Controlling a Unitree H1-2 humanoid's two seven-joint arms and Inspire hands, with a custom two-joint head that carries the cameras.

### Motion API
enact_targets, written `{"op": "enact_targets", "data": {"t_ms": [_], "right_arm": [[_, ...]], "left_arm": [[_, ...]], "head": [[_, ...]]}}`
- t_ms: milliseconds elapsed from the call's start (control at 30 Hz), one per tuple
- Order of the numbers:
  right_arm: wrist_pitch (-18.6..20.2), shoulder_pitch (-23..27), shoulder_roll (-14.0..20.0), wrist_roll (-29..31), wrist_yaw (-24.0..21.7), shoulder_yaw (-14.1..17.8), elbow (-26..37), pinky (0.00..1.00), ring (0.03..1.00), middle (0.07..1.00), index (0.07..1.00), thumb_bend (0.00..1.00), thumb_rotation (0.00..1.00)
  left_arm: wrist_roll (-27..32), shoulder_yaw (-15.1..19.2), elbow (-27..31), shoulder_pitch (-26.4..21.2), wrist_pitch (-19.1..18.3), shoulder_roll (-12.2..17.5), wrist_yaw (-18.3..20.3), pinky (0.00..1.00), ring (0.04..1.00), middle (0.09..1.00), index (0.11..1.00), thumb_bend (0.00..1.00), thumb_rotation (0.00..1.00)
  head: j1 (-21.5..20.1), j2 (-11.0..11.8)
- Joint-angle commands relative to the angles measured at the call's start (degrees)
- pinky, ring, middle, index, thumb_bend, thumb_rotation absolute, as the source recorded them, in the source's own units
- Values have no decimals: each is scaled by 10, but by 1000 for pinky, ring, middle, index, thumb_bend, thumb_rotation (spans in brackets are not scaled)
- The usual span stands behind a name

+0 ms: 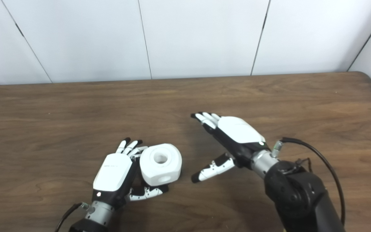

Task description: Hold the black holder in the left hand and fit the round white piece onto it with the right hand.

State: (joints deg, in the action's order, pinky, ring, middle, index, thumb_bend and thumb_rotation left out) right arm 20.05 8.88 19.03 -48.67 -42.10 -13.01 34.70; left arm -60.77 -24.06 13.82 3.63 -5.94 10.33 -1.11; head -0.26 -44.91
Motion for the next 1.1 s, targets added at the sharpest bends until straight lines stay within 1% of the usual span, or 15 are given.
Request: {"op": "enact_targets", "data": {"t_ms": [0,167,500,667,733,833,933,1067], "right_arm": [[0,12,2,9,7,10,28,1000,1000,1000,977,1000,489],[0,9,5,14,9,19,30,1000,1000,1000,970,1000,494],[5,4,-1,10,13,21,26,1000,1000,999,967,1000,498],[4,1,-1,11,19,23,23,1000,1000,995,968,1000,521],[4,-1,0,12,21,24,22,1000,1000,996,970,1000,523],[3,-2,1,13,23,25,19,1000,1000,996,971,1000,523],[2,-4,1,16,27,27,17,1000,1000,997,972,1000,519],[0,-4,4,19,32,28,14,1000,1000,997,973,1000,504]], "left_arm": [[-10,-4,-10,0,2,8,15,1000,923,805,485,524,54],[-10,-2,-8,0,-1,8,18,1000,924,806,485,524,54],[-4,6,-4,3,-10,3,25,1000,919,802,487,525,59],[15,17,8,5,-28,-10,50,1000,921,817,494,523,73],[39,26,13,7,-39,-20,61,1000,922,823,495,523,74],[59,35,18,8,-53,-31,76,1000,924,835,496,522,76],[63,38,21,7,-62,-34,83,1000,924,838,496,523,75],[65,38,20,6,-64,-34,83,1000,924,836,495,523,74]], "head": [[-1,0],[-2,-1],[-1,-2],[0,-3],[0,-3],[3,-3],[3,-3],[4,-3]]}}
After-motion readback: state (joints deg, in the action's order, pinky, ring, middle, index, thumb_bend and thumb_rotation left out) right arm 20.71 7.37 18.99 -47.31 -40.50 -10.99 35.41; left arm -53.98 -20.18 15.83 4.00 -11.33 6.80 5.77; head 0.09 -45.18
